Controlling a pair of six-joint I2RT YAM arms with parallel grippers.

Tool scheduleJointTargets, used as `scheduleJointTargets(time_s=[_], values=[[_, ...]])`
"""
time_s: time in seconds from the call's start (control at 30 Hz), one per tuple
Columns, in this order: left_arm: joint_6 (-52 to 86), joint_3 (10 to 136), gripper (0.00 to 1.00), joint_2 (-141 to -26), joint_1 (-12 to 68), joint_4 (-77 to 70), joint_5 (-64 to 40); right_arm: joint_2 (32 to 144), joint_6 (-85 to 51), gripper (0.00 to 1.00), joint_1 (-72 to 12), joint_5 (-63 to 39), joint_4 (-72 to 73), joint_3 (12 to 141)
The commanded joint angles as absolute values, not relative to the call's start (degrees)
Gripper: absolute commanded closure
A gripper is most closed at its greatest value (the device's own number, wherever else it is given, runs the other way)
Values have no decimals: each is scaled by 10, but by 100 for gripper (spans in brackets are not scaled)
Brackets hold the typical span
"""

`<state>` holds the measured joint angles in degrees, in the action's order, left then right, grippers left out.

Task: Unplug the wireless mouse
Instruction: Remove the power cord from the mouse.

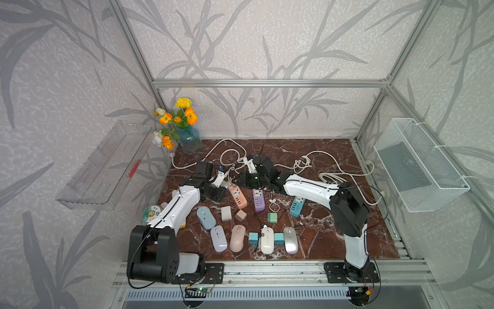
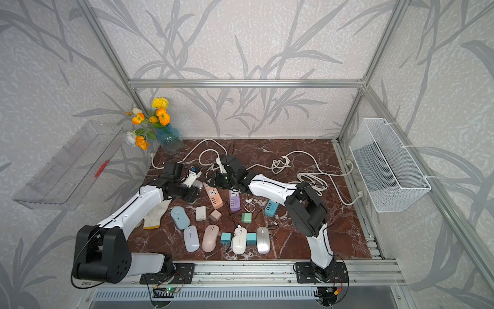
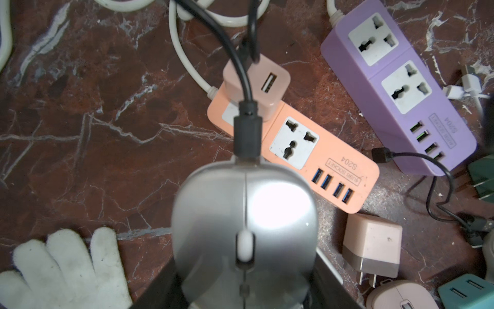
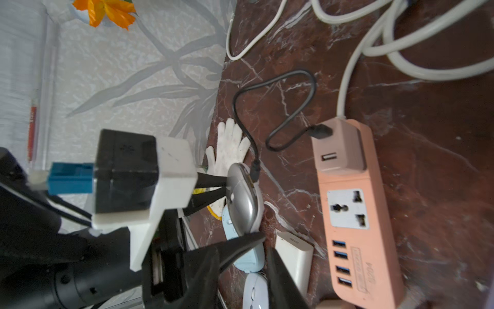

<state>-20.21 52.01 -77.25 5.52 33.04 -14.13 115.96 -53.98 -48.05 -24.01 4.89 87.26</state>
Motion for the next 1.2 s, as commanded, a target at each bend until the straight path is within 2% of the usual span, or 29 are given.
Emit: scheduleJointTargets(time_s=[0.0, 0.37, 0.8, 0.9, 1.1, 1.17], values=[[-220, 521, 100, -762, 56, 320, -162, 1190, -552, 69, -480, -270, 107, 905], [-228, 513, 100, -742, 56, 324, -169, 1240, -535, 65, -479, -241, 62, 964], [-237, 510, 100, -730, 56, 329, -180, 1286, -546, 67, -476, -254, 37, 1022], [-238, 507, 100, -725, 56, 330, -180, 1289, -552, 75, -473, -255, 43, 1023], [-242, 504, 100, -725, 56, 340, -181, 1288, -554, 100, -466, -260, 53, 1027], [-242, 505, 100, -726, 56, 355, -184, 1287, -557, 100, -459, -262, 57, 1030]])
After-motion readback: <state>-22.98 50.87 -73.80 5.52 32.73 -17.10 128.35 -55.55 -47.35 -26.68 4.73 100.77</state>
